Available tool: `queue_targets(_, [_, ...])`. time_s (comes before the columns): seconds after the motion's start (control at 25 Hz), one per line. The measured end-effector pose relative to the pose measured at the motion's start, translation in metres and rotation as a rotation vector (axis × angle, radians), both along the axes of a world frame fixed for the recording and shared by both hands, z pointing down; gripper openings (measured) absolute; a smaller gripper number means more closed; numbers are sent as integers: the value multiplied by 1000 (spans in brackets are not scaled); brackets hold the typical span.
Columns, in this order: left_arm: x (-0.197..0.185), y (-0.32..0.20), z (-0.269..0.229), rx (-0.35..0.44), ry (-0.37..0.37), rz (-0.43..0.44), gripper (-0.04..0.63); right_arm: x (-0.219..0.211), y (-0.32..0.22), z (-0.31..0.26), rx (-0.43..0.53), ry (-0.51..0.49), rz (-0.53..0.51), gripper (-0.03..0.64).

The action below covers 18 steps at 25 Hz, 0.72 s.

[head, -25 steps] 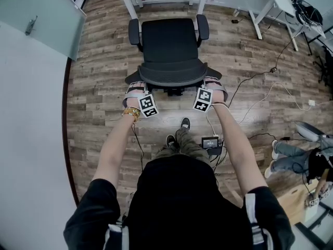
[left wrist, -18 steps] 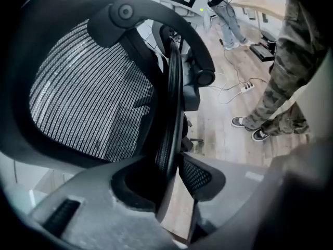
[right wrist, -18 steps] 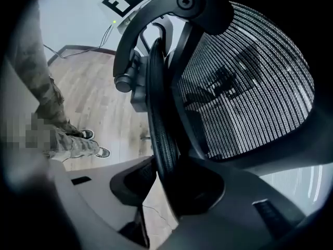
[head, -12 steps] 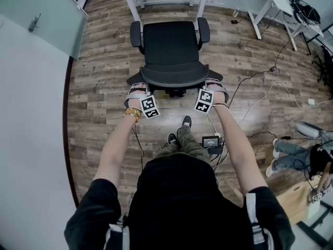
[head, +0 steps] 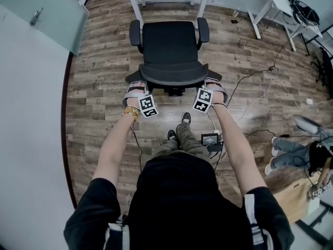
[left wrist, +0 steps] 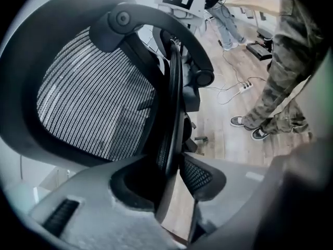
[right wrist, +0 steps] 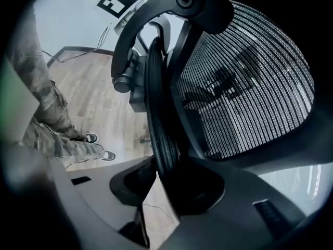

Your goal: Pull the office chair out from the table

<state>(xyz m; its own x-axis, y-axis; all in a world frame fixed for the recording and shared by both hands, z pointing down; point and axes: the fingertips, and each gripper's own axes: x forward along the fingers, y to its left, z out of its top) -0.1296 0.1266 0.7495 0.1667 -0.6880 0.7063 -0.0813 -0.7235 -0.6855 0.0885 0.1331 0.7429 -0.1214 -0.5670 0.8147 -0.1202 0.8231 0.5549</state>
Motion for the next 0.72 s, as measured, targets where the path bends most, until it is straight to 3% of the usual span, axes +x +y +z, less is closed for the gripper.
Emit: queue_targets(0.72, [-8, 46, -2, -10, 15, -29, 166, -9, 46, -2, -29, 2, 14, 123])
